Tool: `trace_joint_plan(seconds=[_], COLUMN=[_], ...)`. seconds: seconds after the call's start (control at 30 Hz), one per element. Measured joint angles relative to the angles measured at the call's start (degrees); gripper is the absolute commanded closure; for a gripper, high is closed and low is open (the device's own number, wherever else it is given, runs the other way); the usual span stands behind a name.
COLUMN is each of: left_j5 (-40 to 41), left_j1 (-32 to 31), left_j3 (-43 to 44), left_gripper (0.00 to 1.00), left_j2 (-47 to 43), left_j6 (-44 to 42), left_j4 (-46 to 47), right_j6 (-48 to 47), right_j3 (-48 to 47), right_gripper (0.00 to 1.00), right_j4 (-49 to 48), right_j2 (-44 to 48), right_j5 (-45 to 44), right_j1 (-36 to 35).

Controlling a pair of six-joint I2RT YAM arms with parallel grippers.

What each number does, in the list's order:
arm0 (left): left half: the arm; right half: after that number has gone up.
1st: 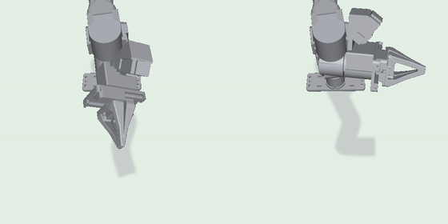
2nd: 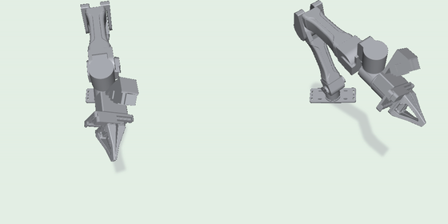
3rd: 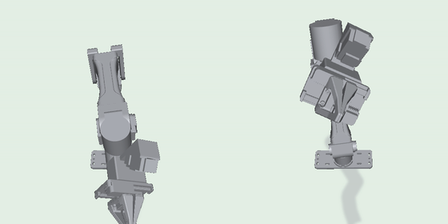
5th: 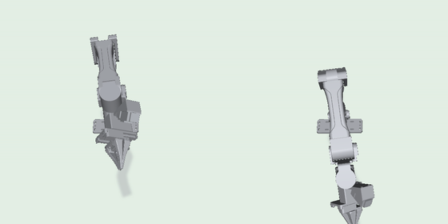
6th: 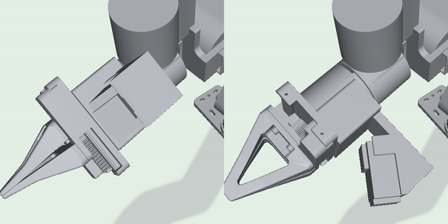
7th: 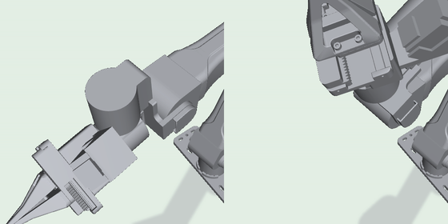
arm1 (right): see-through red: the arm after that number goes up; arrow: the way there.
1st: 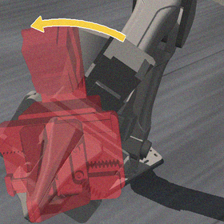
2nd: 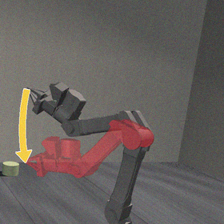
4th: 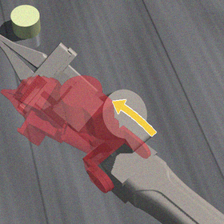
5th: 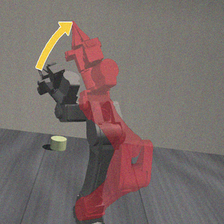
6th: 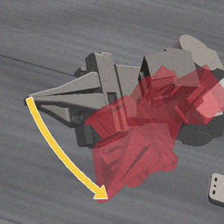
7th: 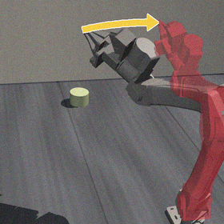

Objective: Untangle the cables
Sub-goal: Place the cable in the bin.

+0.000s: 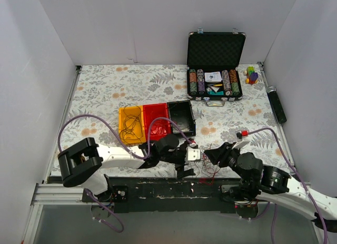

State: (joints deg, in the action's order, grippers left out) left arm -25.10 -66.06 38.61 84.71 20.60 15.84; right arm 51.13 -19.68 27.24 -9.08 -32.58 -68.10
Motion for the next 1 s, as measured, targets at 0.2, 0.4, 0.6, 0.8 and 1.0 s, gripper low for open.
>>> trace_joint_plan(seconds=[0.2,0.4,0.6,0.8,1.0], left_j5=[9.18,13.77,14.21,13.60,14.25], left_j1=[-0.02,0.00,0.20,1.11,2.10], left_j3=[0.07,1.42,2.73,5.22,6.88], left_gripper=[0.03,0.02,0.28,0.90,1.00], left_j2=[4.52,8.35,12.46,15.63,14.34], left_j6=[0.59,-0.48,-1.79,-3.91,-6.05], left_j4=[5.25,6.58,6.91,6.82,4.24], right_j6=[0.74,1.16,1.40,1.66,3.32], right_j3=[0.42,0.42,0.42,0.42,0.37], right_gripper=[0.55,0.55,0.55,0.55,0.55], right_j4=[1.95,4.17,6.03,6.69,10.08], right_j2=[4.20,6.78,7.89,7.98,7.98], right_j5=[-0.09,-0.31,-0.15,0.11,-0.72], right_j1=[0.00,0.00,0.00,0.00,0.00])
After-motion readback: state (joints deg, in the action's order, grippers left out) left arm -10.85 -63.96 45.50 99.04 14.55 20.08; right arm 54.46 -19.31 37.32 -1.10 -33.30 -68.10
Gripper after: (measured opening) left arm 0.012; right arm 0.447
